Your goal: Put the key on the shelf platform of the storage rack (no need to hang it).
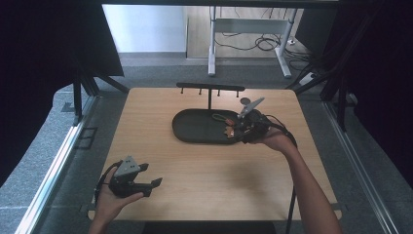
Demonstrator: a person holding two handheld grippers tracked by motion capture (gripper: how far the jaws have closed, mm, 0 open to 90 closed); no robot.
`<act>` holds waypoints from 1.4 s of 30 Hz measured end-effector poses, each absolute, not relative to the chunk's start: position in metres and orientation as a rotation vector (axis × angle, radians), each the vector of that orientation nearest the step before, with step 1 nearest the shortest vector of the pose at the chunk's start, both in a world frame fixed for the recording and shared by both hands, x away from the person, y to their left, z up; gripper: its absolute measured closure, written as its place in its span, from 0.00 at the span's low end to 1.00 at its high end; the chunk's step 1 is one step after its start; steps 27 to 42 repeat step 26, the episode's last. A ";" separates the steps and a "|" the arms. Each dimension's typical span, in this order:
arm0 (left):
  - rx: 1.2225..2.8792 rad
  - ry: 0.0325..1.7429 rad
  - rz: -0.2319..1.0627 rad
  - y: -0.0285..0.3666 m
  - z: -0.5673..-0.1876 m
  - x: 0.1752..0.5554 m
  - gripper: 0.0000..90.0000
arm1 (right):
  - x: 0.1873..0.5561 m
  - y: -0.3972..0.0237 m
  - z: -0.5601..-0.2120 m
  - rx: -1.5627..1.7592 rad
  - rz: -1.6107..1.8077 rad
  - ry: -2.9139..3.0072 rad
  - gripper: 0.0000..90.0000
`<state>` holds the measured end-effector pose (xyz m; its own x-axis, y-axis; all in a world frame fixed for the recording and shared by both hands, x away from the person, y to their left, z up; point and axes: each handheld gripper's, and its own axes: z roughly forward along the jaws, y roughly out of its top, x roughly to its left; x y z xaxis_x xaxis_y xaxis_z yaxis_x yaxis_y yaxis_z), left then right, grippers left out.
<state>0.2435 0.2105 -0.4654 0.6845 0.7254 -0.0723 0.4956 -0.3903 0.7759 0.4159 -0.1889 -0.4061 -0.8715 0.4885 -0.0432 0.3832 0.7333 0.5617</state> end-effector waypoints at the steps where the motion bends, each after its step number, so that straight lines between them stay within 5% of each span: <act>1: 2.071 0.937 0.355 0.210 -0.466 0.243 0.29 | 0.409 -0.197 -0.411 0.707 0.845 2.736 0.56; 18: 2.092 0.936 0.357 0.204 -0.467 0.243 0.29 | 0.357 -0.249 -0.462 0.780 0.944 2.691 0.55; 42: 2.091 0.934 0.364 0.205 -0.466 0.243 0.29 | 0.355 -0.251 -0.461 0.821 0.964 2.642 0.48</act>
